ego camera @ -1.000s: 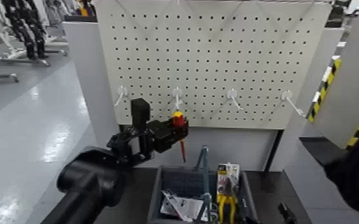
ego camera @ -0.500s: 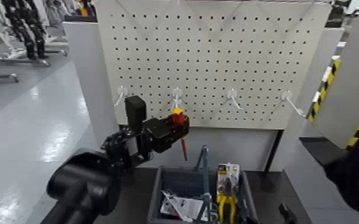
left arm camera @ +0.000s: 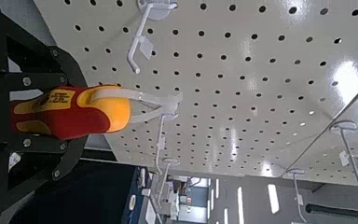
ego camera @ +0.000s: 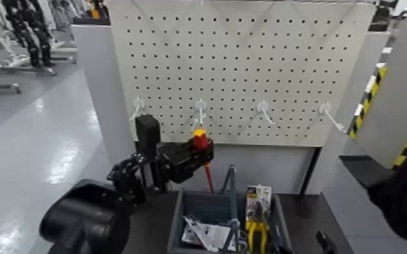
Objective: Put the red screwdriver into the crate.
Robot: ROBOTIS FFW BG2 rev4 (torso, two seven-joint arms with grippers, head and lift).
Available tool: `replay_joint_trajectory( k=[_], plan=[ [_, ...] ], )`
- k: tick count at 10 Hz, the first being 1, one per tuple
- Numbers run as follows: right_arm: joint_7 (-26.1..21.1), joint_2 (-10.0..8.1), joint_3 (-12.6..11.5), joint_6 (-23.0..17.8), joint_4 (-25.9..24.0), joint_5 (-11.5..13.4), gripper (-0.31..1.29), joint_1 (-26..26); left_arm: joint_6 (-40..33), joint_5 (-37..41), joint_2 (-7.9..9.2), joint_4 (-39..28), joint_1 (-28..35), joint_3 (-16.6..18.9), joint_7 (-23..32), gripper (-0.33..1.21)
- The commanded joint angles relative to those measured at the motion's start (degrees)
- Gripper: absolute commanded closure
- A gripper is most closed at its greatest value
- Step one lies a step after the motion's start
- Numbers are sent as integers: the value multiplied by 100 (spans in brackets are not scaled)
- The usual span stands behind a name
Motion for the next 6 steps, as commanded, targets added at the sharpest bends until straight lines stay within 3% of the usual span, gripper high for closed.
replay_joint_trajectory(
  k=[1, 6],
  plan=[
    [0, 3, -7, -4, -4, 1, 13, 0, 341, 276, 1, -233, 316, 213, 46, 113],
    [0, 3, 10, 5, -4, -8, 13, -9, 517, 1102, 18, 109, 580, 274, 63, 113]
  ],
)
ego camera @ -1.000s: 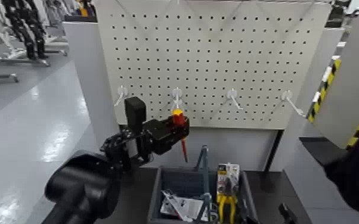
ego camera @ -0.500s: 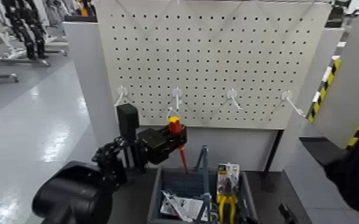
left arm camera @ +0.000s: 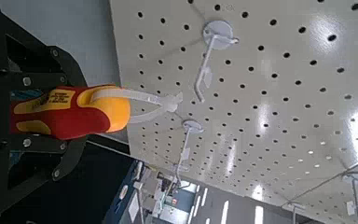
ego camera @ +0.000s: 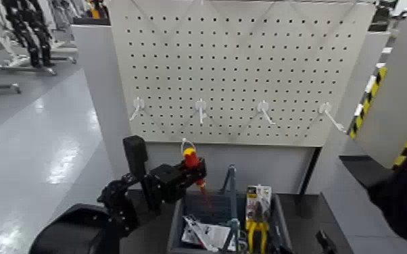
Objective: Put the red screwdriver into the crate.
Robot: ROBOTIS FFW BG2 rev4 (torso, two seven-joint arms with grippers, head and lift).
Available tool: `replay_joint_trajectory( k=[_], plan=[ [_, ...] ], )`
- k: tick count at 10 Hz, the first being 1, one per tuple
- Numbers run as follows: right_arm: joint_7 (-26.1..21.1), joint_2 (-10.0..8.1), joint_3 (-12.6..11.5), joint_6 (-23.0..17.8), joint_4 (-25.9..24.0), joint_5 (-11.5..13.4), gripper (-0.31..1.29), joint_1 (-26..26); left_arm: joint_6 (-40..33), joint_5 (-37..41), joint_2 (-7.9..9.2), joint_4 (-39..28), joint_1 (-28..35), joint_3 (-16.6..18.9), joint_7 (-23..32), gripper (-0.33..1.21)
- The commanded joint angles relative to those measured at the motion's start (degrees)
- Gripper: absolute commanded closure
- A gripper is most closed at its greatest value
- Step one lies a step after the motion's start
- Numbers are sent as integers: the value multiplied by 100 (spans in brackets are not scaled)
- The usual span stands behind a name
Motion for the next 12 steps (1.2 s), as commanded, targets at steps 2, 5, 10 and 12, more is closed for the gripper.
replay_joint_trajectory(
  k=[2, 5, 10, 12],
  plan=[
    [0, 0, 10, -8, 8, -6, 13, -9, -93, 412, -8, 550, -6, -180, 0, 113],
    [9, 0, 19, -8, 8, -6, 13, -9, -102, 421, -43, 981, -112, -417, 0, 113],
    [9, 0, 19, -17, 8, -24, 13, -9, -67, 1063, -52, 1473, -173, -751, 317, 111],
    [9, 0, 19, -17, 17, -33, 13, -9, -181, 1150, -43, 1456, -138, -760, 396, 72]
  ],
)
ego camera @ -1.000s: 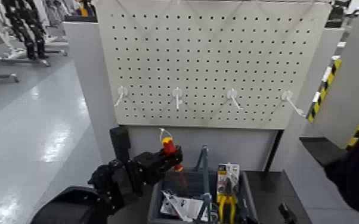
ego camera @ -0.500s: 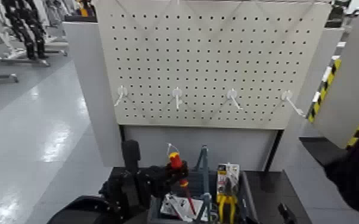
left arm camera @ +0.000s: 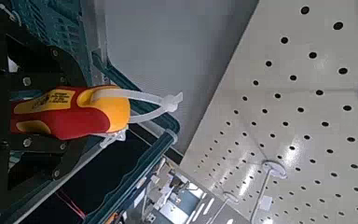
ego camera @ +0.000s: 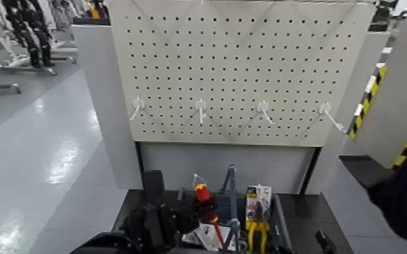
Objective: Put the red screwdriver into the crate.
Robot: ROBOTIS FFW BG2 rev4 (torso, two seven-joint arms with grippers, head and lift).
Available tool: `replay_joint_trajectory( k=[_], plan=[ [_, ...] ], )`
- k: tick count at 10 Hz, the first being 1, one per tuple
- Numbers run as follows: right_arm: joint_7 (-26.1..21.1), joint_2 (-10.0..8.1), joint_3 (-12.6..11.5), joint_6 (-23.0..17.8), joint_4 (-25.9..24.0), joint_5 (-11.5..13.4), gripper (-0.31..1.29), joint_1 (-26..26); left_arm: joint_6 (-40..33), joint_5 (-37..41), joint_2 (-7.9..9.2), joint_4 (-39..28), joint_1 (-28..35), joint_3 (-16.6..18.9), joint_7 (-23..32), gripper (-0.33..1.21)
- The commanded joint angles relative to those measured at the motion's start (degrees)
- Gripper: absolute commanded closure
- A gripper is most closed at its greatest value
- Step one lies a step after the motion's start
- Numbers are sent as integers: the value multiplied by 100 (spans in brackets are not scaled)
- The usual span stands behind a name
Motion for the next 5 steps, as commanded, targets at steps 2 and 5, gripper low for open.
replay_joint_trajectory(
  k=[2, 5],
  plan=[
    [0, 0, -9, -9, -4, -9, 13, 1, -351, 94, 16, -198, 123, 48, 283, 9],
    [0, 0, -18, -9, -4, -9, 13, 9, -316, -451, 42, -839, 237, 321, 529, 18]
  ],
)
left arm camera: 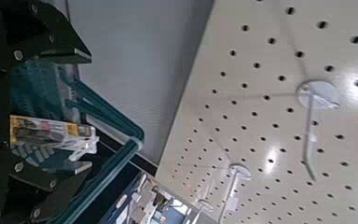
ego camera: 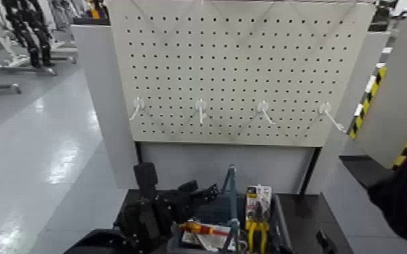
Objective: Put the red screwdriver into the crate.
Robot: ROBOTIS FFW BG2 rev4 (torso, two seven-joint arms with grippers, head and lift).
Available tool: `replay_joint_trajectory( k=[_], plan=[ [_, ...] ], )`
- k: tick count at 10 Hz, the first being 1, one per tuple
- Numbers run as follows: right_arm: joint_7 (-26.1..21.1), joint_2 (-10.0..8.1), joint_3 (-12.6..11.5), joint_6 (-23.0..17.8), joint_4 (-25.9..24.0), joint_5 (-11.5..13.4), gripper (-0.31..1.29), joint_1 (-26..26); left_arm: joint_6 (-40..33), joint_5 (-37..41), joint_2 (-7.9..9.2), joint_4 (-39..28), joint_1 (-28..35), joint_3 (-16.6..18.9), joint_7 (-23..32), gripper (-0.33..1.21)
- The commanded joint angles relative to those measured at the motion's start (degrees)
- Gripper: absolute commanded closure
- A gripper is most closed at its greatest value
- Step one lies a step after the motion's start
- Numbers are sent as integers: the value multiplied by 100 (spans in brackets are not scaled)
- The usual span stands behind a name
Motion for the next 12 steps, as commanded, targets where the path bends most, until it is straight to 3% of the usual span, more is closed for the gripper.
replay_joint_trajectory(
  k=[1, 5, 9, 12],
  plan=[
    [0, -1, -2, 0, 0, 0, 13, 0, -17, -408, 14, -435, 80, 178, 49, 18],
    [-9, 8, -10, -18, 0, 0, 13, 9, -580, -1656, 31, -1164, 581, 503, 523, 18],
    [0, 8, -28, -62, 0, -9, 13, 18, -1134, -2368, -74, -1525, 1310, 1056, 849, 11],
    [0, 8, -28, -141, 18, -9, 13, 27, -1845, -2773, -39, -1507, 1855, 1056, 1508, 11]
  ],
)
